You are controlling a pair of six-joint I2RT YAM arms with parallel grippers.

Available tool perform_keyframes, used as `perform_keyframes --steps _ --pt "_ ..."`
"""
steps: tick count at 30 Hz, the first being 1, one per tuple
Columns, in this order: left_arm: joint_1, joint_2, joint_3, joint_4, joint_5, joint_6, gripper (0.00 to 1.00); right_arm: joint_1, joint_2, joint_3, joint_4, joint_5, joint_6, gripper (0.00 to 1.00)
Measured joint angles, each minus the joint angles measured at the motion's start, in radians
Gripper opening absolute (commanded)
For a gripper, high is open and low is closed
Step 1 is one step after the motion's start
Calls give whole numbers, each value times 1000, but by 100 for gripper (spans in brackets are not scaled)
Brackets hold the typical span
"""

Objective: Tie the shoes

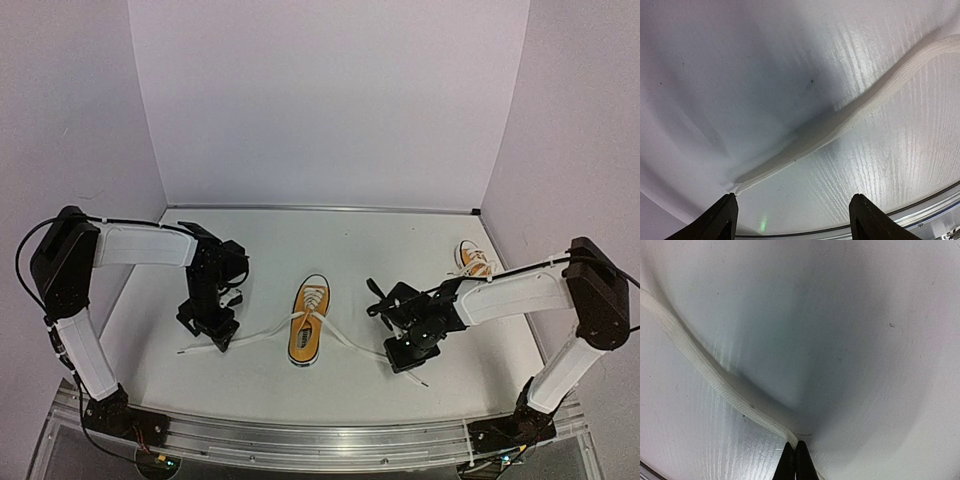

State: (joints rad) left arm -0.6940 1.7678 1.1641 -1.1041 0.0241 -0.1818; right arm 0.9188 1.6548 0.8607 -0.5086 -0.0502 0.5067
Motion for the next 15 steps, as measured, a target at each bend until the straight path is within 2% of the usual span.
perform_keyframes --steps 10,13,15 --pt "55 69 0 -1 7 -2 79 0 -53 -21 -11 0 14 0" --pt "55 107 0 10 25 -3 71 0 -60 -22 -10 0 14 0" --pt "55 132 1 12 48 2 59 -1 -65 -25 -9 1 14 0"
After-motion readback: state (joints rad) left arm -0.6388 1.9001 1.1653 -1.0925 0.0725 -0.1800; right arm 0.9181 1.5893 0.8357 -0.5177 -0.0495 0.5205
